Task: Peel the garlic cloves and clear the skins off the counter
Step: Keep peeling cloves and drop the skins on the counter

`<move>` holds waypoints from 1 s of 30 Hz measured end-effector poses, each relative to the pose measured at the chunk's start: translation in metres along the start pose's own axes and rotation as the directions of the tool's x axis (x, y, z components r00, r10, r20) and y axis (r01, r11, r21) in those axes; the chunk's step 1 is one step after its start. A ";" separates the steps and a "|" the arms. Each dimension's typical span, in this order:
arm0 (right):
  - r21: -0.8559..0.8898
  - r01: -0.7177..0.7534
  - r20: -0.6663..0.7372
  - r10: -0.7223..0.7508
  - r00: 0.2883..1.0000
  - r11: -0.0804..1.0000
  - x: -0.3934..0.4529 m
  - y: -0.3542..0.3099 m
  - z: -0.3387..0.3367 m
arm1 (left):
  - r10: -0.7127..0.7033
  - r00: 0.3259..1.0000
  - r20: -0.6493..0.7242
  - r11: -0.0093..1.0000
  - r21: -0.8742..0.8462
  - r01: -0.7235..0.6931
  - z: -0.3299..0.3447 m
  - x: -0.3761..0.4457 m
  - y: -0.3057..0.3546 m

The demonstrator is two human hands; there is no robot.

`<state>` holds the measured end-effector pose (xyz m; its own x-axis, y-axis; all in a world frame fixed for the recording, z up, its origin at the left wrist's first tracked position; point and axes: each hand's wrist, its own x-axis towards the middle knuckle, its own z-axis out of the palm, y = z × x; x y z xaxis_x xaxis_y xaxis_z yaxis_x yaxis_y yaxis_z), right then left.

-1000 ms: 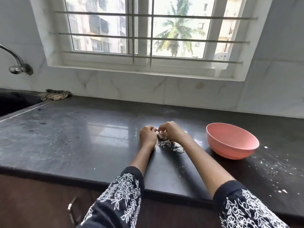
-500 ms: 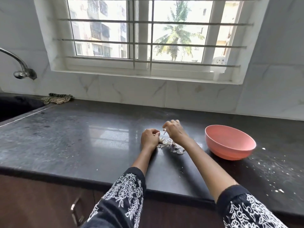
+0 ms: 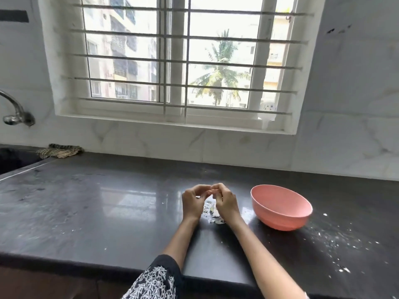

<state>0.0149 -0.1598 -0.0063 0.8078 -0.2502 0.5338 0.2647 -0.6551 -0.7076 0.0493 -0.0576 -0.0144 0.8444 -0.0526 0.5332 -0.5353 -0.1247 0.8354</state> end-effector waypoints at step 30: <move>0.357 -0.144 0.043 0.138 0.990 0.923 0.017 -0.010 -0.011 | -0.098 0.995 -0.012 0.983 0.154 0.098 -0.006 0.013 0.006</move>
<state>0.0204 -0.1654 0.0154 0.8583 -0.3075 0.4109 0.3161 -0.3140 -0.8953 0.0572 -0.0528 -0.0020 0.8922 -0.0287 0.4507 -0.4399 -0.2802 0.8532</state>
